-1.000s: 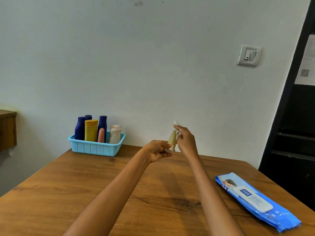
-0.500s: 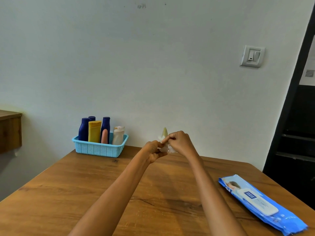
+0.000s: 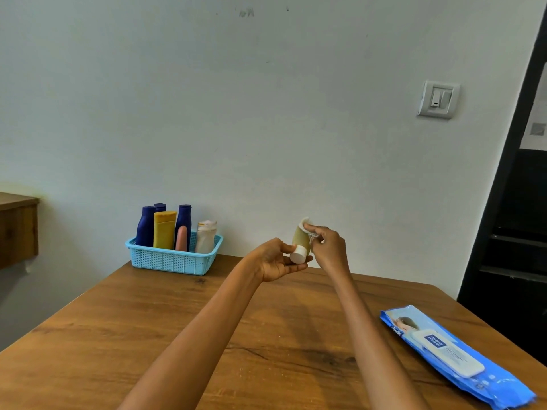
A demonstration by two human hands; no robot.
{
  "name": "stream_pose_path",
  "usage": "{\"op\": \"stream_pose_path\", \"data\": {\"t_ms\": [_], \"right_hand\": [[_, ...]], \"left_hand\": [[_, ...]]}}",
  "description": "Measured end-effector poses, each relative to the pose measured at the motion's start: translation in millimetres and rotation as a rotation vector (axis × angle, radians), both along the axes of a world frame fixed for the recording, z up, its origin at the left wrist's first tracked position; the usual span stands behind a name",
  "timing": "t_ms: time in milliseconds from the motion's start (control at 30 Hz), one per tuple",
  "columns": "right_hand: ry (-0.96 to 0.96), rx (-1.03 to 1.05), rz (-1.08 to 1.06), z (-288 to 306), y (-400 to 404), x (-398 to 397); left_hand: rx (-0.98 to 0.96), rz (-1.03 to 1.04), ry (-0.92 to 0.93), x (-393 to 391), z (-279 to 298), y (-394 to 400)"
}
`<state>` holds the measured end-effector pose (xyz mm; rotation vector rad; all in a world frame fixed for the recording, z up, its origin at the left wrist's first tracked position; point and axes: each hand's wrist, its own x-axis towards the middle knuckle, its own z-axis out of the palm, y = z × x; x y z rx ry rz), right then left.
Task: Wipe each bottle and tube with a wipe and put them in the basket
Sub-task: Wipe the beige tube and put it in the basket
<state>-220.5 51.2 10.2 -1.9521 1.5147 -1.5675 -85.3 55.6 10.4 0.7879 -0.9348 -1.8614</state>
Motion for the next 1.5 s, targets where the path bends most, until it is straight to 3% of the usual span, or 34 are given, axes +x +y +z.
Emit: {"op": "stream_pose_path", "data": {"t_ms": [200, 400, 700, 1000, 1167, 1367, 1500], "right_hand": [[-0.048, -0.038, 0.054, 6, 3, 7], [-0.339, -0.058, 0.021, 6, 4, -7], [-0.069, -0.091, 0.08, 2, 2, 10], [-0.125, -0.037, 0.091, 1, 4, 13], [-0.273, -0.098, 0.024, 2, 1, 6], [-0.101, -0.074, 0.09, -7, 1, 16], [-0.116, -0.028, 0.107, -4, 2, 19]], "left_hand": [[-0.006, 0.06, 0.081, 9, 3, -2], [0.004, 0.025, 0.124, 9, 5, 3], [0.017, 0.099, 0.185, 10, 8, 2], [0.046, 0.174, 0.223, 11, 7, -3], [0.074, 0.144, 0.208, 9, 3, 1], [0.094, 0.17, 0.2, 4, 5, 0], [0.092, 0.167, 0.231, 10, 2, -1]]}}
